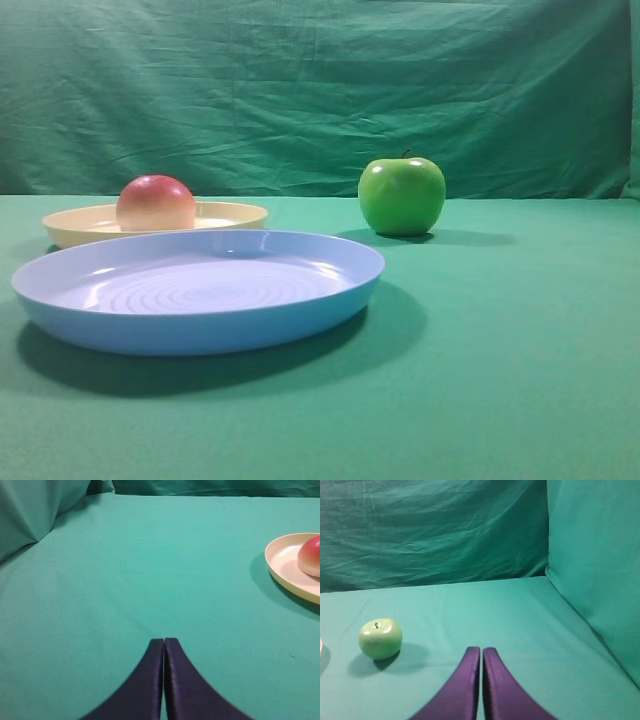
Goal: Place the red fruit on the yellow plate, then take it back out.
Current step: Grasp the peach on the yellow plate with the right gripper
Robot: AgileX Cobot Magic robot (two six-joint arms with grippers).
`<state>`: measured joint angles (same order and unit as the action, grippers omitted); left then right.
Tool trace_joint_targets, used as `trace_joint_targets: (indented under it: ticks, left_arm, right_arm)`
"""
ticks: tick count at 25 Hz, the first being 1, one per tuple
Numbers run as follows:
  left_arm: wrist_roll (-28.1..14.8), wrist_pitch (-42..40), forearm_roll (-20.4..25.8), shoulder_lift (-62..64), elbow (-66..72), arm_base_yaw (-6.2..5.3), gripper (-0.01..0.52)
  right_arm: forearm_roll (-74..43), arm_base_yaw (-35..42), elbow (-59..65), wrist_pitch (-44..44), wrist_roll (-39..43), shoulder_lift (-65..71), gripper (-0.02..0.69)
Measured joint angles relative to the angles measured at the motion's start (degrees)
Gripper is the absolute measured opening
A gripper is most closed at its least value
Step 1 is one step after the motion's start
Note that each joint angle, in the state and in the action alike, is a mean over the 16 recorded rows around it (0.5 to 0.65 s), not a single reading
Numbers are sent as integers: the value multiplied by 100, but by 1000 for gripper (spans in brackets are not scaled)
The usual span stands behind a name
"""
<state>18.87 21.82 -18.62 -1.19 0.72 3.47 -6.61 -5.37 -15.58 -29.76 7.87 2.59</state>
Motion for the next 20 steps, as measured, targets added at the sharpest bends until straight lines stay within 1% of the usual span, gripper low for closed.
trace_joint_targets:
  ticks: [9, 20]
  left_arm:
    - [0, 0, 0, 0, 0, 0, 0]
    - [0, 0, 0, 0, 0, 0, 0]
  right_arm:
    - [94, 71, 1074, 234, 9, -323, 0]
    - [255, 72, 1617, 487, 16, -324, 0]
